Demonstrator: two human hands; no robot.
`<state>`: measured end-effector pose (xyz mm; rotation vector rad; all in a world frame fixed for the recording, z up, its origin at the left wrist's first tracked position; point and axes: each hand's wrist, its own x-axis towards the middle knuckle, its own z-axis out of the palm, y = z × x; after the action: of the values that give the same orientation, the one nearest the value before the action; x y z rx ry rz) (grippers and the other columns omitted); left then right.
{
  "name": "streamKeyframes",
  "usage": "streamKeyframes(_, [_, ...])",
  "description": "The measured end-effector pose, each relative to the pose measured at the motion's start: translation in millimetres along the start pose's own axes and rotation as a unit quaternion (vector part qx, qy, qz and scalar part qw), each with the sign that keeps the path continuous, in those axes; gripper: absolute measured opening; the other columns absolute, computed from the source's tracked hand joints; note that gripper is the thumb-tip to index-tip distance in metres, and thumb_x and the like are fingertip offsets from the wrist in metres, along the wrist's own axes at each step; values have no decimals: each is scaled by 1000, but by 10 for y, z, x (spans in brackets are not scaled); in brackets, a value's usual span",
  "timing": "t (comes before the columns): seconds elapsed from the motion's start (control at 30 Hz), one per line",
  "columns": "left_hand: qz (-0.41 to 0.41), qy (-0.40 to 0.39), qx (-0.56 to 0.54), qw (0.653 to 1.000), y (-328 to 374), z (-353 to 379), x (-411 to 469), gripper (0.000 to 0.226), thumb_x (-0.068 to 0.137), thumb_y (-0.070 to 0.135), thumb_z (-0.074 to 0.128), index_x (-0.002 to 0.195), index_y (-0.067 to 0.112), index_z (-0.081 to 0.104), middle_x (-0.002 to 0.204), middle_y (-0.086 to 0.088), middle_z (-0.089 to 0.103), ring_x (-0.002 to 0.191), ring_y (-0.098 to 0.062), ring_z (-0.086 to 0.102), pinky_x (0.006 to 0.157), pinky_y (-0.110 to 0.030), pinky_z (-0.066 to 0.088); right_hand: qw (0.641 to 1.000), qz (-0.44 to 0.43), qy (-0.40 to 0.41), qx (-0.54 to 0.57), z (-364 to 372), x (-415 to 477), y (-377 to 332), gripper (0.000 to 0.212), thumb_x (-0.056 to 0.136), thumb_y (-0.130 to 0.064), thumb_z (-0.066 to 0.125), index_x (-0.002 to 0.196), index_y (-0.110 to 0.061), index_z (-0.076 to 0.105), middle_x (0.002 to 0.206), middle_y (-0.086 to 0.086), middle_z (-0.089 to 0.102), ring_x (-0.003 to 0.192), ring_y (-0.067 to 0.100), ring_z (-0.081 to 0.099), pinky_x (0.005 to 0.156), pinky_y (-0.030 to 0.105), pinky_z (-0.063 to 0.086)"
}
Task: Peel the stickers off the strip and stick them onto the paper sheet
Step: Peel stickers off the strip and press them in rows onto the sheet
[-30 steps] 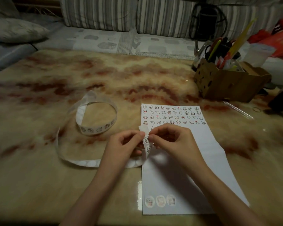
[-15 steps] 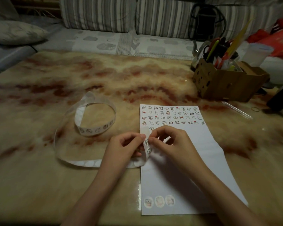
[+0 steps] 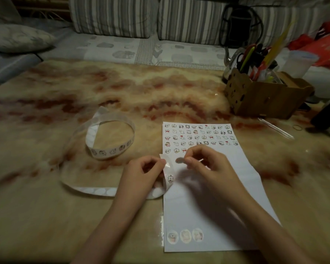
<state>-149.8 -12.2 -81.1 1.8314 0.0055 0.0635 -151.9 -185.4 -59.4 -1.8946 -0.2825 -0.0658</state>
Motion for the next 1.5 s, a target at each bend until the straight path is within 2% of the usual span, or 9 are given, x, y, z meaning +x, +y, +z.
streamKeyframes(0.1, [28,0,59,998,-49,15,-26,14,85,22,66,72,25,71,71,20,70,66,6,62,64,-12,45,994,103,19,30,-254,149,39,17,87,-1,63,73,-12,65,60,-6,62,48,2,51,47,18,43])
streamKeyframes(0.27, [39,-2,83,996,-120,24,-29,9,84,26,66,78,25,73,77,20,71,75,4,65,73,-19,50,978,191,86,-20,-562,412,229,18,83,-7,68,66,-13,70,49,-5,60,39,0,45,38,14,34])
streamKeyframes(0.4, [44,-4,77,996,-132,29,-19,9,84,23,67,78,24,73,78,19,72,76,3,66,73,-18,50,971,216,98,-31,-564,526,299,12,79,-2,70,68,-8,70,46,-6,63,35,0,48,38,13,38])
streamKeyframes(0.63, [46,0,77,996,-172,21,-15,9,84,24,67,77,24,72,77,19,71,75,3,65,71,-14,48,966,223,109,-69,-478,548,378,11,74,-9,72,64,-12,74,58,-4,70,35,3,44,41,16,28])
streamKeyframes(0.77, [48,1,79,996,-179,30,-7,11,85,24,66,75,26,71,75,19,71,74,4,65,69,-13,47,967,215,109,-82,-454,532,394,9,74,-12,71,66,-11,75,63,-4,72,38,4,43,40,16,28])
streamKeyframes(0.93, [49,-1,75,996,-172,31,-7,11,85,22,66,75,26,71,75,19,71,73,4,65,69,-12,46,968,206,116,-87,-433,541,421,7,73,-8,71,67,-8,75,60,-3,70,35,3,41,35,13,27])
streamKeyframes(1.3, [47,-4,79,996,-177,28,-6,11,84,25,66,74,28,70,76,20,71,74,4,65,69,-12,47,966,204,115,-113,-421,561,447,6,73,-10,71,68,-10,74,70,8,73,36,4,42,35,12,28])
streamKeyframes(1.5, [43,-4,81,996,-187,30,1,11,84,25,66,74,28,70,75,19,71,74,3,65,71,-16,49,965,200,115,-125,-397,559,476,8,72,-14,70,64,-13,73,66,4,71,45,12,44,47,22,29])
